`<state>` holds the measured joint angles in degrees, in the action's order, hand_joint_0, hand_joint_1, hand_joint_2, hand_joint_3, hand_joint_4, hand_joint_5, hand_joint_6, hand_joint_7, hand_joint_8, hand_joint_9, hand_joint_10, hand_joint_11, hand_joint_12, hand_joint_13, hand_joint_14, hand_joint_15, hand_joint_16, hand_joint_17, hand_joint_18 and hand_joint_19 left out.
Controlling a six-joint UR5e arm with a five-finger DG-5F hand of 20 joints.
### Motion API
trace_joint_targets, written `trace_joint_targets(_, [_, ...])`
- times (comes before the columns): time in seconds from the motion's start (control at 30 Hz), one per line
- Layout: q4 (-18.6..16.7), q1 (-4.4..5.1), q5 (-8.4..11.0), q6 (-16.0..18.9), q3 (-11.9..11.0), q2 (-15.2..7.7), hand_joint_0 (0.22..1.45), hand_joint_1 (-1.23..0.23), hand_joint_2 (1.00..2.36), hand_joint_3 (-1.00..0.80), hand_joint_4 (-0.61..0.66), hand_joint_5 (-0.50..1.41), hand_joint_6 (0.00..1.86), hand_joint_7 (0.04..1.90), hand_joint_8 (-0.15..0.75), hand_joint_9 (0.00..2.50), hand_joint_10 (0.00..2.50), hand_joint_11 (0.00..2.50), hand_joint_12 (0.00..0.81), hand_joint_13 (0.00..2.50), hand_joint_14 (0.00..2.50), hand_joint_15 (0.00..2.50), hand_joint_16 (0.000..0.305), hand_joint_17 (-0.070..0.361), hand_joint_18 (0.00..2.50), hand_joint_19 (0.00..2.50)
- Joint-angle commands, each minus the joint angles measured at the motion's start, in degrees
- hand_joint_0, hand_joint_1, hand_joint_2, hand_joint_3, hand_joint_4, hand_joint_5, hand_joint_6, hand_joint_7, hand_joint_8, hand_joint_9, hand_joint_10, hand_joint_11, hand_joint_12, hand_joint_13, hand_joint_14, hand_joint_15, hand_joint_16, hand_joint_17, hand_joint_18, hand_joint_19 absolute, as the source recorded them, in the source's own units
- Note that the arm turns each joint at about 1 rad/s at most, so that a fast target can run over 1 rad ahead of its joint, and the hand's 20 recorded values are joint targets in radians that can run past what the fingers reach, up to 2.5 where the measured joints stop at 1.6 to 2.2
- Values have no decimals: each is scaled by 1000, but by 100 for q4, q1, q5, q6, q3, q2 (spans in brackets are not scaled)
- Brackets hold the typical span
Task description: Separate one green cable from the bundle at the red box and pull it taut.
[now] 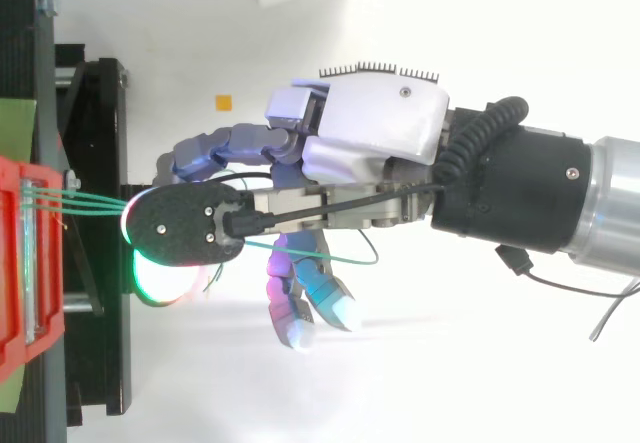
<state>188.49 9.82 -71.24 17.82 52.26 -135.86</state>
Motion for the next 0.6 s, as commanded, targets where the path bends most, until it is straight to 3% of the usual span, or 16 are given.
trace_joint_targets(0.0, [83,2,-40,2,-119,-11,392,-504,1000,-500,161,140,503,1335,236,2121,16,407,441,1673,17,561,82,185,1576,289])
trace_joint_targets(0.4, [65,-33,-110,2,-119,-11,395,-505,1000,-500,166,139,503,1334,232,2110,15,403,446,1662,18,565,82,184,1563,287])
trace_joint_targets(0.53, [47,-60,-163,11,-225,-160,398,-506,1000,-500,166,139,503,1329,231,2111,16,413,443,1659,17,557,82,184,1558,290])
trace_joint_targets(0.57, [3,-68,-189,20,-251,-301,399,-506,1000,-500,167,140,502,1330,229,2113,15,395,445,1658,15,564,82,183,1556,297])
